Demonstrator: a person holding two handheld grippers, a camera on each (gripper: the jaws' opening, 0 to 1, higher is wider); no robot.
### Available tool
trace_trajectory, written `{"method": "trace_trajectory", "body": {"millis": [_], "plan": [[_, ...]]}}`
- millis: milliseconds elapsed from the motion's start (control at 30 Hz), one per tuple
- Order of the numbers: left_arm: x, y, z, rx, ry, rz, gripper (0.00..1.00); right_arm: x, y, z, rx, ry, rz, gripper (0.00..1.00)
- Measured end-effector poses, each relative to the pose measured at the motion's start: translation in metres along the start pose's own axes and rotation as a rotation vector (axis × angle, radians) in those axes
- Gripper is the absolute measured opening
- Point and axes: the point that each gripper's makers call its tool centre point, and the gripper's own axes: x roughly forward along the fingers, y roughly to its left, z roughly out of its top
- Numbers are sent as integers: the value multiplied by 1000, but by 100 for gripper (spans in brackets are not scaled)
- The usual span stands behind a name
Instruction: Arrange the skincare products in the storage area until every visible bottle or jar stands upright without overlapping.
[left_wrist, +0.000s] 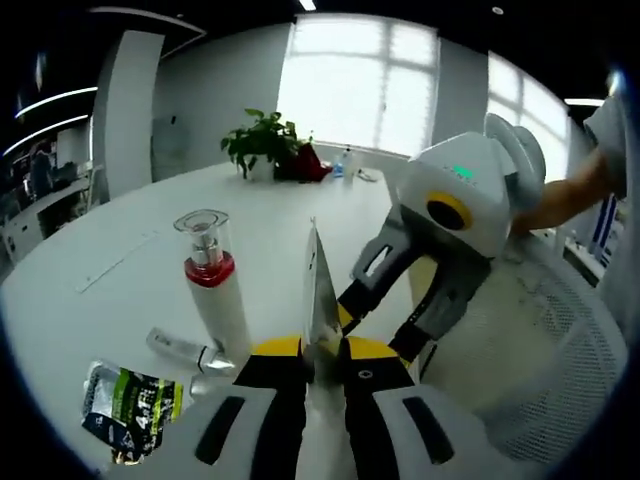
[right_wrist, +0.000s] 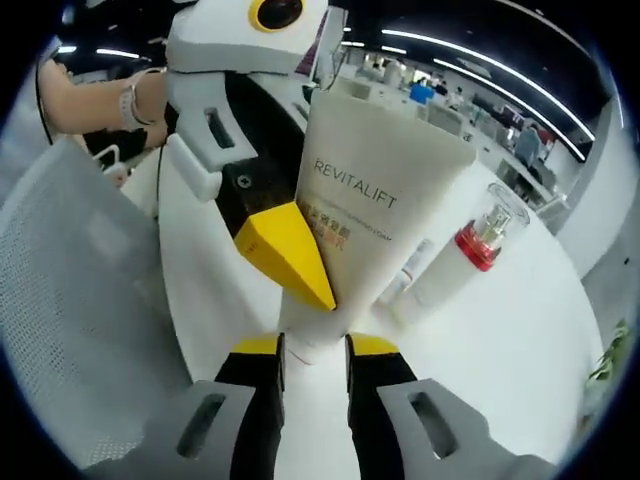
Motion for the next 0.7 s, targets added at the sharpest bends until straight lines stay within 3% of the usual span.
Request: {"method": "trace_trajectory", "body": {"millis": [367,700], "plan": [[0,22,1,30,5,33,6,11,3,-8,-4,37,30,20],[-3,37,0,65,25,58,6,23,-9,-14,2,49,-13,20]]}}
